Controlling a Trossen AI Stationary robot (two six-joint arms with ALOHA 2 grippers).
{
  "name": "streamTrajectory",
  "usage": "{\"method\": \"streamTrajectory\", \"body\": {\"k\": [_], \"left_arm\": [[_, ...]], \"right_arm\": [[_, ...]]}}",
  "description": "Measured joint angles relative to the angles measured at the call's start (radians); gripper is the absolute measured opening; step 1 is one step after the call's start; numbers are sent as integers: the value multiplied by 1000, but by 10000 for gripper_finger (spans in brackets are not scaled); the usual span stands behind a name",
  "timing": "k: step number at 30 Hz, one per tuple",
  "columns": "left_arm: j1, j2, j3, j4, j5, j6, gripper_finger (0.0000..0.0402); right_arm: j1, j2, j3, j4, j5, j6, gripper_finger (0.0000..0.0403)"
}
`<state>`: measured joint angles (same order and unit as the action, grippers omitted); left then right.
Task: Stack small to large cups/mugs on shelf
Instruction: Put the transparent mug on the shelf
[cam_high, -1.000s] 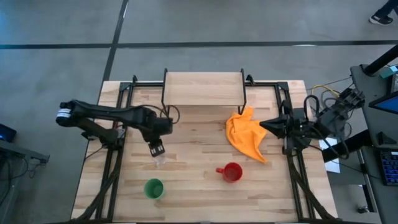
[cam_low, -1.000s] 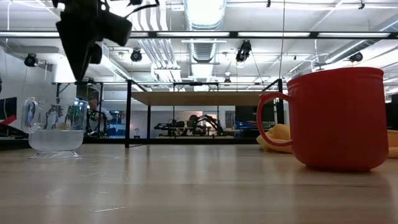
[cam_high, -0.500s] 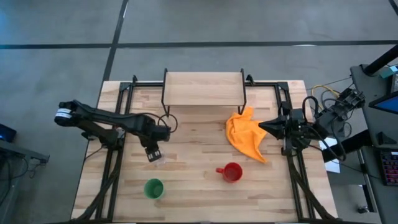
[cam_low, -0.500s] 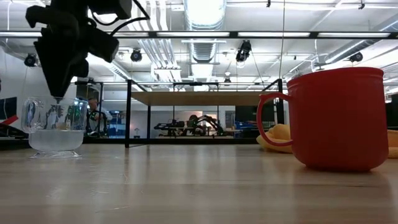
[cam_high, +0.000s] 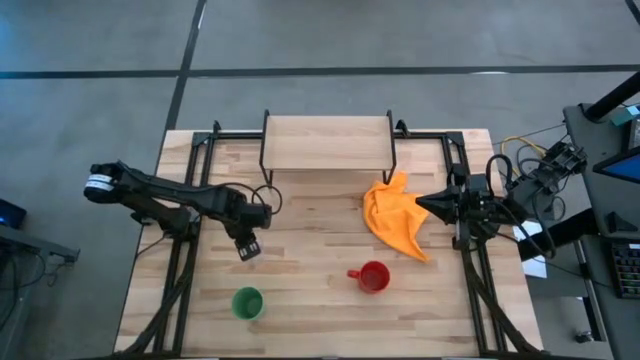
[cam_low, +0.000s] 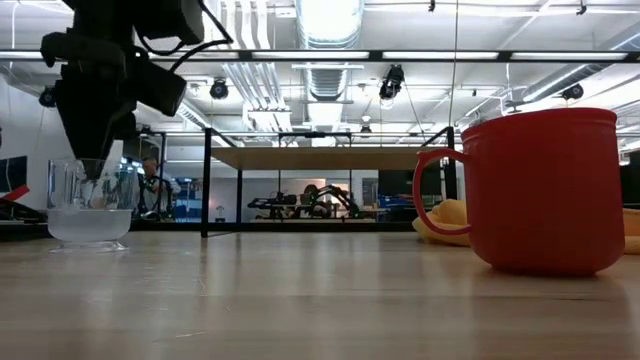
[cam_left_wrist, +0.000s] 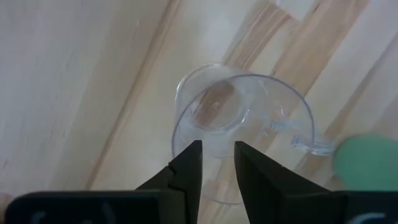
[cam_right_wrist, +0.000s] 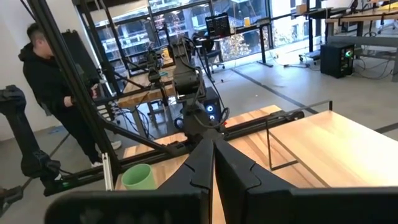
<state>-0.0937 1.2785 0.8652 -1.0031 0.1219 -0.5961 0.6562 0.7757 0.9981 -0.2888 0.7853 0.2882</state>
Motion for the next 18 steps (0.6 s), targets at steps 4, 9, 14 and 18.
{"method": "streamTrajectory", "body": {"k": [4, 9, 14, 18], "left_arm": [[0, -4, 22, 0, 0, 0, 79], [0, -12, 51, 0, -25, 2, 79], [0, -14, 45, -1, -83, 12, 79], [0, -14, 48, 0, -107, 30, 79]], "right_arm": [[0, 0, 0, 1, 0, 0, 9], [0, 0, 0, 2, 0, 0, 9], [0, 0, 0, 2, 0, 0, 9], [0, 0, 0, 2, 0, 0, 9]]}}
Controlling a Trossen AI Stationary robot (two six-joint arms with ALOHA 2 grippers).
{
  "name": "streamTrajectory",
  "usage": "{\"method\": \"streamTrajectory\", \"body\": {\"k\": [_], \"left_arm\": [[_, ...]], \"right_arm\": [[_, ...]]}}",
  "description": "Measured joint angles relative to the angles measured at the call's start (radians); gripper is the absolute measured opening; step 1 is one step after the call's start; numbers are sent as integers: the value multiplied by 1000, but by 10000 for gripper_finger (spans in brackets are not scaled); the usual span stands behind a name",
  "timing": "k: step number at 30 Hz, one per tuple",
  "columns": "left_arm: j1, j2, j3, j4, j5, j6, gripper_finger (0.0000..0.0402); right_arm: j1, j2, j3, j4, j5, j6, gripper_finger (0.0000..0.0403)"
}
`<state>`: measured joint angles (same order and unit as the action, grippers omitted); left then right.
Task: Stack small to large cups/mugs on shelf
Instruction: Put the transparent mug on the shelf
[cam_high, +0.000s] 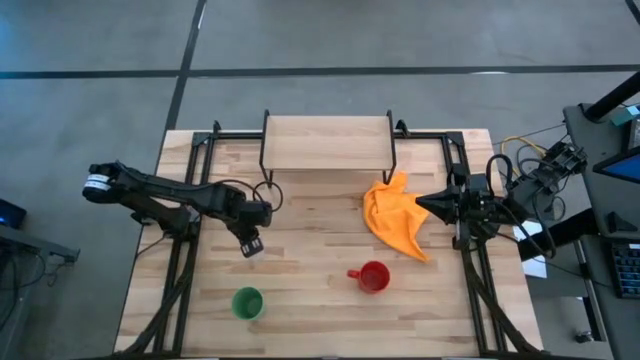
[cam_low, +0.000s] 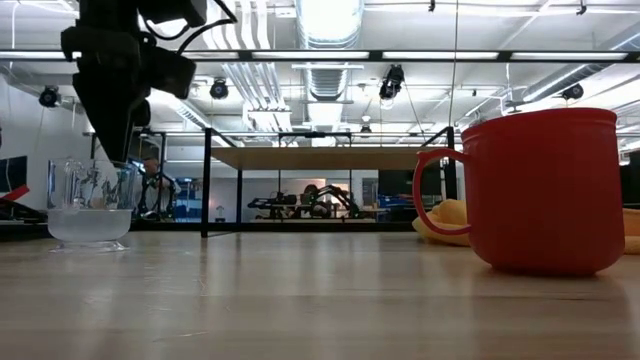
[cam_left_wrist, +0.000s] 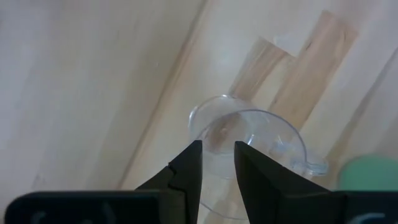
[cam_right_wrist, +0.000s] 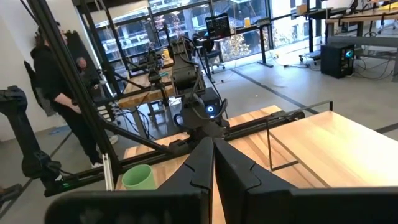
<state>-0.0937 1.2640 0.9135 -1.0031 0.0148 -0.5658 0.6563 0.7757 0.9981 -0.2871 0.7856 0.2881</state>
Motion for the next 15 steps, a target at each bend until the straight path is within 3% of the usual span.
{"method": "streamTrajectory", "body": {"k": [15], "left_arm": [[0, 7, -39, 3, -43, 55, 79]], "right_arm": [[0, 0, 0, 0, 0, 0, 9]]}}
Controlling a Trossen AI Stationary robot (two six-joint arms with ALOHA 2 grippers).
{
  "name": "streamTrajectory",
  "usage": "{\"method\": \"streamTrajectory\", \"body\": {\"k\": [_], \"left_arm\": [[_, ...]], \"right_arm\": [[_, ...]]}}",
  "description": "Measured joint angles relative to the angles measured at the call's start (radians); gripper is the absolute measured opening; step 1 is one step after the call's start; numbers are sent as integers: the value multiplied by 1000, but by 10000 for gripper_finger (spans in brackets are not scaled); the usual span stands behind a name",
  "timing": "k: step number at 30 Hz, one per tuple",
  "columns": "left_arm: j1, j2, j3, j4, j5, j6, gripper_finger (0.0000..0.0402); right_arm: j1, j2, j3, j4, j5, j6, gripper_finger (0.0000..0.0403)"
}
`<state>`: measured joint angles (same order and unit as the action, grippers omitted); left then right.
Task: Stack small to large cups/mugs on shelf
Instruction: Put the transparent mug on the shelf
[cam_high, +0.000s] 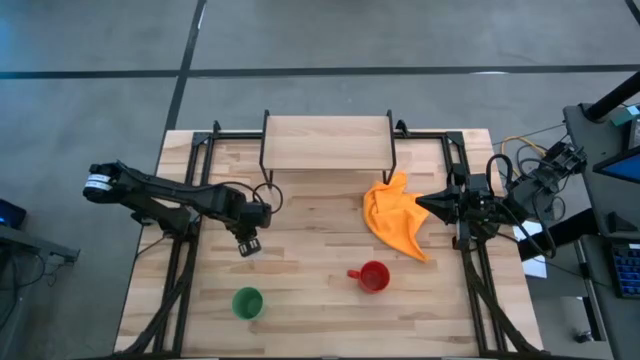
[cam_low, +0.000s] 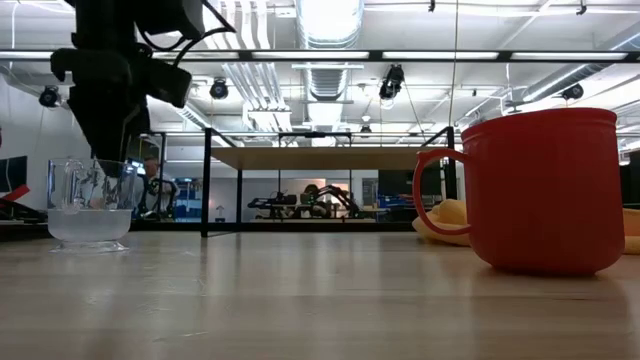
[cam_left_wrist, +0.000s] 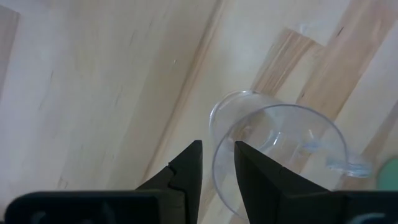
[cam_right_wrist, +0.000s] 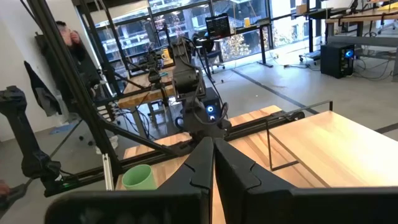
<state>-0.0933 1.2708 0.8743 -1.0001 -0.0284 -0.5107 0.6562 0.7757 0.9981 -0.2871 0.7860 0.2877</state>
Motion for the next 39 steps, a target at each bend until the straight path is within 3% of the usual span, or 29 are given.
{"method": "streamTrajectory", "body": {"k": [11, 17, 21, 25, 30, 34, 39], "left_arm": [[0, 41, -27, 66, 0, 2, 77], [2, 51, -10, 72, 10, 1, 13], [5, 43, 38, 43, 9, 11, 2], [30, 44, 162, -100, -14, 53, 1], [102, 45, 408, -261, -114, 127, 0], [205, 45, 621, -310, -198, 180, 0], [384, 57, 837, -309, -215, 261, 0]], "right_arm": [[0, 0, 0, 0, 0, -9, 9], [0, 0, 0, 0, 0, -8, 9], [0, 0, 0, 0, 0, -9, 9], [0, 0, 0, 0, 0, -8, 9], [0, 0, 0, 0, 0, -11, 9], [0, 0, 0, 0, 0, -11, 9], [0, 0, 1, 0, 0, -11, 9]]}}
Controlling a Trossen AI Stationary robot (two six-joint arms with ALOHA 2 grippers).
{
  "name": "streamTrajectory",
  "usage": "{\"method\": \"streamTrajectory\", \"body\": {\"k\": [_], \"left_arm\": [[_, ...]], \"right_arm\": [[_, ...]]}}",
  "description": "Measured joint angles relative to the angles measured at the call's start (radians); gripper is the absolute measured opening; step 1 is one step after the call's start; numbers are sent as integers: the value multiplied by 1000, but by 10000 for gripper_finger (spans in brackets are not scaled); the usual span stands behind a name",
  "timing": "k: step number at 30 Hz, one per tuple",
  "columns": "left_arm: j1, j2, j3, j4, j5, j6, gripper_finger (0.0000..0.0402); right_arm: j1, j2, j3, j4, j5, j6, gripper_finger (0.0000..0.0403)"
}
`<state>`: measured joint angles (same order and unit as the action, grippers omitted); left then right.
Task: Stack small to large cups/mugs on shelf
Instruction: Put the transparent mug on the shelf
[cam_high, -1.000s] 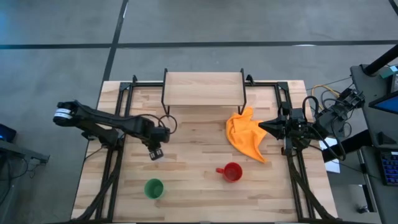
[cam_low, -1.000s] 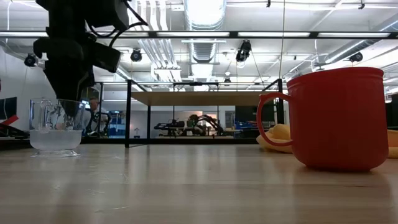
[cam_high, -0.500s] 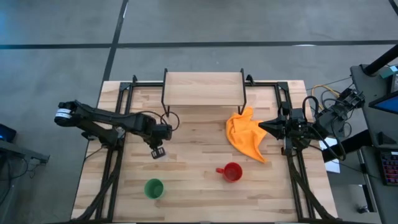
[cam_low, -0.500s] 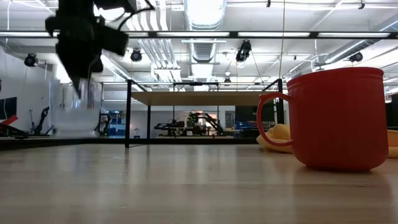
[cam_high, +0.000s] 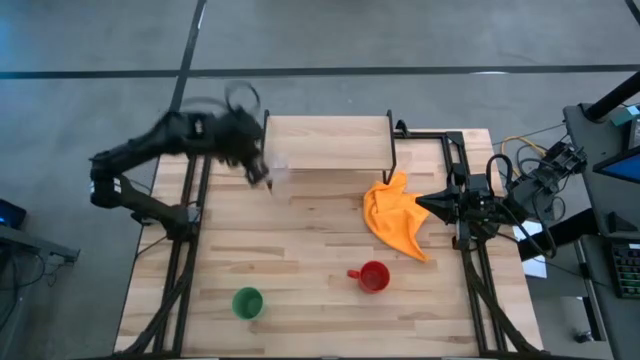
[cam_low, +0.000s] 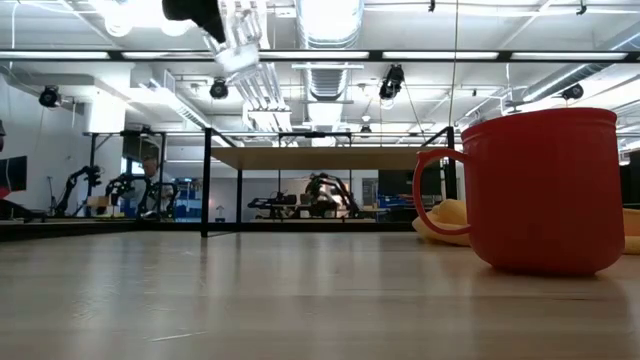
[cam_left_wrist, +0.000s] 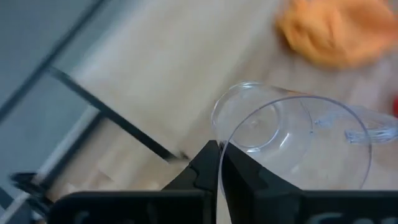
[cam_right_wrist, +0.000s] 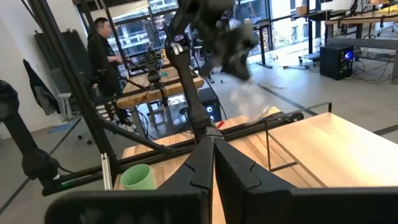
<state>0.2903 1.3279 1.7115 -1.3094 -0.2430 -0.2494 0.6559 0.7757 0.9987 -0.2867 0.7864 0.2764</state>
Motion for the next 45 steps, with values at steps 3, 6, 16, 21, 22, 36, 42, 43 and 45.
{"method": "streamTrajectory", "body": {"k": [3, 6, 16, 21, 22, 36, 42, 43, 45], "left_arm": [[106, 36, 96, -2, -1, 76, 0], [184, 104, 175, -15, 33, 184, 0], [381, 359, 373, -168, 241, 316, 0], [418, 443, 408, -249, 242, 383, 0], [418, 454, 408, -251, 243, 395, 0], [424, 529, 408, -234, 243, 477, 0], [423, 531, 408, -189, 242, 492, 0], [423, 531, 408, -188, 241, 492, 0], [423, 531, 408, -191, 240, 492, 0]], "right_arm": [[0, 0, 0, 0, 0, 1, 9], [0, 0, 1, 1, 0, 0, 9], [0, 0, 1, 8, 0, 11, 9], [0, 0, 1, 7, 0, -6, 9], [0, 0, 1, 8, 0, -11, 9], [0, 0, 1, 7, 0, -49, 9], [0, 0, 1, 7, 0, -50, 9], [0, 0, 1, 7, 0, -50, 9], [0, 0, 1, 7, 0, -50, 9]]}}
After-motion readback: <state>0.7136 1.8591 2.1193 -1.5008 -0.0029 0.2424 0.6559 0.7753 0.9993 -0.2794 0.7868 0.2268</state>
